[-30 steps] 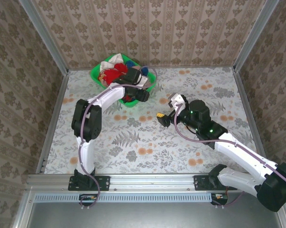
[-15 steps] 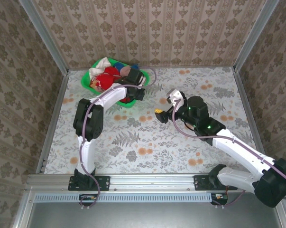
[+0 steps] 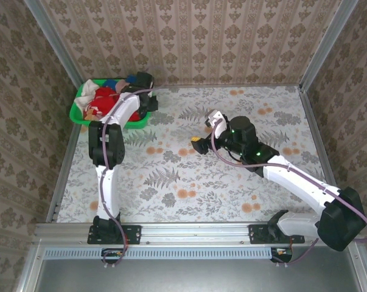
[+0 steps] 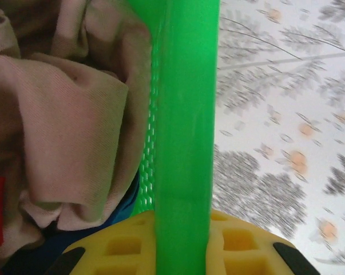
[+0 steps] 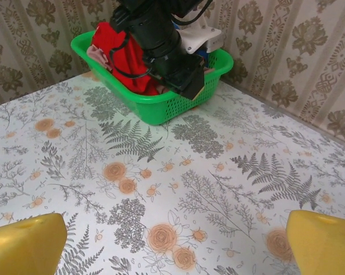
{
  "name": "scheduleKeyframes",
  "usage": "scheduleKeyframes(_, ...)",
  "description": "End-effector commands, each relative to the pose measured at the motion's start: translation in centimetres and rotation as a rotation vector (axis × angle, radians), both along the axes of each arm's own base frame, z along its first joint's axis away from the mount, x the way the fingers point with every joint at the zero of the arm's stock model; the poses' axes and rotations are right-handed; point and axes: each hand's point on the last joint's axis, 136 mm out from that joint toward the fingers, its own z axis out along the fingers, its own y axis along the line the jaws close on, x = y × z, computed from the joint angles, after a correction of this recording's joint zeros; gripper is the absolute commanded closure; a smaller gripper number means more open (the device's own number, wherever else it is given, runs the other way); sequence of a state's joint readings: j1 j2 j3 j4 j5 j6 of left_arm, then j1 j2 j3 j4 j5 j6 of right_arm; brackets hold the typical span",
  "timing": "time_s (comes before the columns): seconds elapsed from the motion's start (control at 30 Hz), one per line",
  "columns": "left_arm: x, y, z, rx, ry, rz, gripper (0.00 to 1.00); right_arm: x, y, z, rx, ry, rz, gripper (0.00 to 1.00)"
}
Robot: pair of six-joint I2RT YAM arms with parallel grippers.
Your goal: Fold and stack the t-shirts
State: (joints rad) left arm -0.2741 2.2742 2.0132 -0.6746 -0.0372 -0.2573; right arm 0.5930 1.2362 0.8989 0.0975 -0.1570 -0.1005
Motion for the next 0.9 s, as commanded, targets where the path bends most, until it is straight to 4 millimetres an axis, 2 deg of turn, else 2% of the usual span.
scheduleKeyframes(0.0, 0.8, -0.5, 0.9, -0.052, -0.005, -0.039, 1.00, -0.1, 1.1, 1.5, 0.037, -0.013, 0.036, 0.00)
scheduleKeyframes(0.4, 4.4, -2.5, 1.4, -0.053, -0.082, -0.160, 1.00, -0.1, 1.4, 1.4, 0.054, 0.002, 0.030, 0.00)
scheduleKeyframes(0.57, 5.3, -2.2, 2.5, -0.061, -0.105, -0.123, 0.99, -0.2, 1.4, 1.5, 0.060, 0.006, 0.028, 0.00)
scheduleKeyframes(0.63, 5.2, -2.1, 3.5, -0.067, -0.111, -0.097, 0.75, -0.2, 1.4, 1.7, 0.062, 0.001, 0.027, 0.00)
scheduleKeyframes(0.73, 4.6, -2.0, 6.1, -0.076, -0.143, -0.062, 0.52, -0.2, 1.3, 1.9, 0.059, -0.003, 0.027, 0.00)
scheduleKeyframes(0.87, 3.3, -0.9, 10.5, -0.064, -0.211, -0.023, 0.30, -0.3, 1.3, 1.9, 0.054, -0.002, 0.029, 0.00)
